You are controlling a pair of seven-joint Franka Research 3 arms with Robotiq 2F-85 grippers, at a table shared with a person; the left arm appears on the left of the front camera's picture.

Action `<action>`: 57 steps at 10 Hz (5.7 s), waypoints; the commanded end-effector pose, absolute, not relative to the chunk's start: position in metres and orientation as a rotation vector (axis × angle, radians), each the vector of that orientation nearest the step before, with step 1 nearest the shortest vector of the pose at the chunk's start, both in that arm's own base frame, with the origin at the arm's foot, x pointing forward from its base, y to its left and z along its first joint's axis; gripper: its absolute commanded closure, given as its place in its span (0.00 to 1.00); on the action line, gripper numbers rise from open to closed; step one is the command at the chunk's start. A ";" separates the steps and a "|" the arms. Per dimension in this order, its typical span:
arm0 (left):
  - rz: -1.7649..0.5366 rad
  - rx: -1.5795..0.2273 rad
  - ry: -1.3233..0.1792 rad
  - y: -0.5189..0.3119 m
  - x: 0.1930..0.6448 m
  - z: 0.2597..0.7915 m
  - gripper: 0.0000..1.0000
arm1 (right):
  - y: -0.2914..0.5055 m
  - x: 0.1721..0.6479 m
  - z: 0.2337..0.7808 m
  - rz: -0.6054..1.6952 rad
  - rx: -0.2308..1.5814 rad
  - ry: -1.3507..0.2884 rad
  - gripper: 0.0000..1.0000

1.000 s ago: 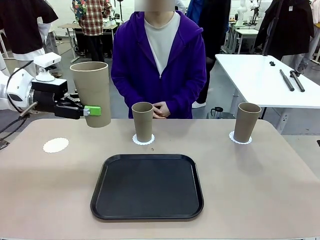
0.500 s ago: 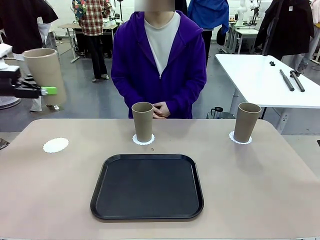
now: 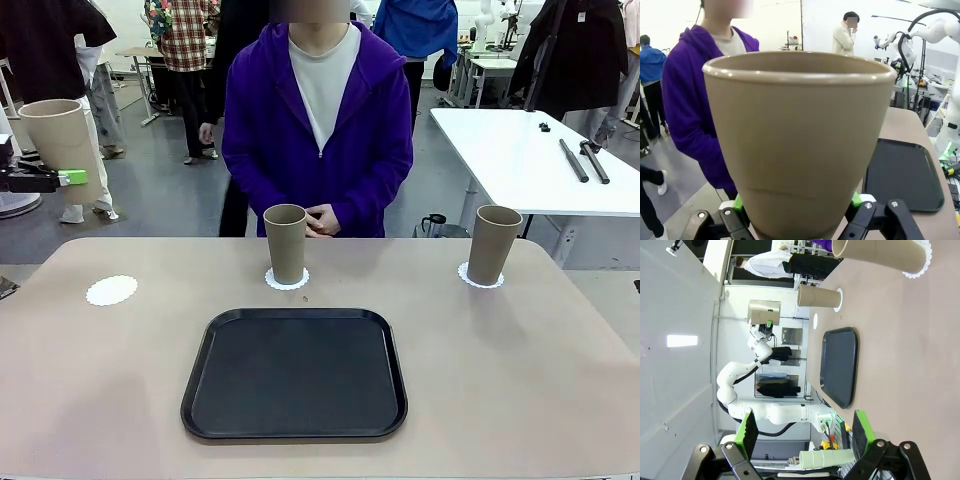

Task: Place coasters on the table and set cups on them.
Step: Take one Reusable plastic cup from the Flat Tray and place it on a coaster set by the human.

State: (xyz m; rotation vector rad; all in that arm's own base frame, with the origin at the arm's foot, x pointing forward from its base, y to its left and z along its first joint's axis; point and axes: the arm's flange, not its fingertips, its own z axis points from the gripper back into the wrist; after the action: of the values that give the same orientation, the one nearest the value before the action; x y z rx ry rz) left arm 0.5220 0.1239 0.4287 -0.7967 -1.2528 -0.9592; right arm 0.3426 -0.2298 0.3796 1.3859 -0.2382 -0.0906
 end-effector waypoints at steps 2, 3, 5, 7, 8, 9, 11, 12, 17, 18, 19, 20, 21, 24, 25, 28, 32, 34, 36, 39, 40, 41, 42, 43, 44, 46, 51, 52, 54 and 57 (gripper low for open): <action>-0.964 -0.775 -1.286 0.130 0.527 0.430 0.18 | -0.229 0.341 0.380 -0.094 1.387 -0.232 0.00; -0.954 -0.794 -1.249 0.127 0.525 0.425 0.18 | -0.229 0.341 0.380 -0.094 1.387 -0.232 0.00; -0.954 -0.794 -1.249 0.127 0.525 0.425 0.18 | -0.229 0.341 0.380 -0.094 1.387 -0.232 0.00; -0.954 -0.794 -1.249 0.127 0.525 0.425 0.18 | -0.229 0.341 0.380 -0.094 1.387 -0.232 0.00; -0.954 -0.794 -1.249 0.127 0.525 0.425 0.18 | -0.229 0.341 0.380 -0.094 1.387 -0.232 0.00; -0.953 -0.794 -1.247 0.128 0.526 0.423 0.18 | -0.229 0.341 0.380 -0.094 1.387 -0.232 0.00; -0.963 -0.907 -1.209 0.148 0.537 0.390 0.18 | -0.229 0.341 0.380 -0.094 1.387 -0.232 0.00; -0.971 -0.928 -1.211 0.161 0.536 0.368 0.18 | -0.229 0.341 0.380 -0.094 1.387 -0.232 0.00; -1.120 -1.000 -1.168 0.174 0.526 0.292 0.18 | -0.229 0.341 0.380 -0.094 1.387 -0.232 0.00; -1.165 -1.022 -1.170 0.170 0.522 0.285 0.18 | -0.229 0.341 0.380 -0.094 1.387 -0.232 0.00; -1.176 -1.036 -1.172 0.167 0.520 0.277 0.18 | -0.229 0.341 0.380 -0.094 1.387 -0.232 0.00; -1.176 -1.053 -1.167 0.162 0.520 0.269 0.18 | -0.229 0.341 0.380 -0.094 1.387 -0.232 0.00; -1.173 -1.056 -1.155 0.159 0.524 0.263 0.18 | -0.229 0.341 0.380 -0.094 1.387 -0.232 0.00; -1.136 -1.033 -1.147 0.149 0.540 0.247 0.18 | -0.229 0.341 0.380 -0.094 1.387 -0.232 0.00; -1.121 -1.040 -1.133 0.146 0.547 0.244 0.18 | -0.229 0.341 0.380 -0.094 1.387 -0.232 0.00; -1.110 -1.036 -1.129 0.142 0.554 0.233 0.18 | -0.229 0.341 0.380 -0.094 1.387 -0.232 0.00; -1.118 -1.026 -1.130 0.147 0.561 0.224 0.18 | -0.229 0.341 0.380 -0.094 1.387 -0.232 0.00; -1.125 -1.025 -1.120 0.147 0.564 0.221 0.18 | -0.229 0.341 0.380 -0.094 1.387 -0.232 0.00; -1.123 -1.031 -1.119 0.147 0.563 0.216 0.18 | -0.229 0.341 0.380 -0.094 1.387 -0.232 0.00; -1.132 -1.069 -1.115 0.148 0.564 0.214 0.18 | -0.229 0.341 0.380 -0.094 1.387 -0.232 0.00; -1.133 -1.073 -1.109 0.148 0.564 0.213 0.11 | -0.229 0.341 0.380 -0.094 1.387 -0.232 0.00; -1.134 -1.077 -1.099 0.147 0.564 0.214 0.00 | -0.229 0.341 0.380 -0.094 1.387 -0.232 0.00; -1.138 -1.078 -1.094 0.148 0.564 0.214 0.00 | -0.229 0.341 0.380 -0.094 1.387 -0.232 0.00; -1.135 -1.079 -1.091 0.148 0.563 0.213 0.00 | -0.229 0.341 0.380 -0.094 1.387 -0.232 0.00; -1.137 -1.081 -1.084 0.148 0.563 0.214 0.00 | -0.229 0.341 0.380 -0.094 1.387 -0.232 0.00; -1.146 -1.075 -1.062 0.149 0.563 0.215 0.00 | -0.229 0.341 0.380 -0.094 1.387 -0.232 0.00; -1.201 -1.022 -0.943 0.156 0.564 0.214 0.00 | -0.229 0.341 0.380 -0.094 1.387 -0.232 0.00; -1.214 -1.004 -0.928 0.159 0.564 0.216 0.00 | -0.229 0.341 0.380 -0.094 1.387 -0.232 0.00; -1.230 -0.966 -0.908 0.170 0.565 0.223 0.00 | -0.229 0.341 0.380 -0.094 1.387 -0.232 0.00; -1.262 -0.863 -0.839 0.200 0.552 0.254 0.00 | -0.229 0.341 0.380 -0.094 1.387 -0.232 0.00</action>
State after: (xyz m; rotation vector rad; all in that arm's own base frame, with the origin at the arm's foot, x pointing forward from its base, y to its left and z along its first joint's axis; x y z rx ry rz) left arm 0.5601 0.1944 0.2385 -0.9078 -0.8886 -1.2495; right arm 0.3427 -0.2295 0.3796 1.3859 -0.2377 -0.0900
